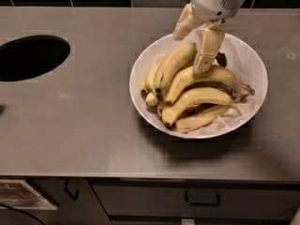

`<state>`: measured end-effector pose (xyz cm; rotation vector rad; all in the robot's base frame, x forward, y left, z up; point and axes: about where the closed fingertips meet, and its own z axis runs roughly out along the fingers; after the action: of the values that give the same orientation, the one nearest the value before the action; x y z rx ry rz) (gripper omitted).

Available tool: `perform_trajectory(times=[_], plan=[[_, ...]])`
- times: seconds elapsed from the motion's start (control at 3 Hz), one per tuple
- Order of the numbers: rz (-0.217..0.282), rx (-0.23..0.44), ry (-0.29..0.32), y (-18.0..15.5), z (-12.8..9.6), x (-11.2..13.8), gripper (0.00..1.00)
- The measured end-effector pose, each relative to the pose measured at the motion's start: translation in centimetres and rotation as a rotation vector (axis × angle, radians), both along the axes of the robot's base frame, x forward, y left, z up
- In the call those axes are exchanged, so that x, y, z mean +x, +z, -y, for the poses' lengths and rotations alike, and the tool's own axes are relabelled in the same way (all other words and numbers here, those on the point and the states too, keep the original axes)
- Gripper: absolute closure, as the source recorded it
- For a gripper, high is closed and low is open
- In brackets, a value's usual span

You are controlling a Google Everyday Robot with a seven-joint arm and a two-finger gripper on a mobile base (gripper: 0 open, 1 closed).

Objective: Pick banana from white bowl

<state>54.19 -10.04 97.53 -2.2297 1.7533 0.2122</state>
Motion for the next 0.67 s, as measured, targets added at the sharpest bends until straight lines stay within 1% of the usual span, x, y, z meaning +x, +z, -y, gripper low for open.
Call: perform_trajectory(times=[0.67], plan=[[0.047,-0.023,0.031,1.86,-1.32,-0.38,0.33]])
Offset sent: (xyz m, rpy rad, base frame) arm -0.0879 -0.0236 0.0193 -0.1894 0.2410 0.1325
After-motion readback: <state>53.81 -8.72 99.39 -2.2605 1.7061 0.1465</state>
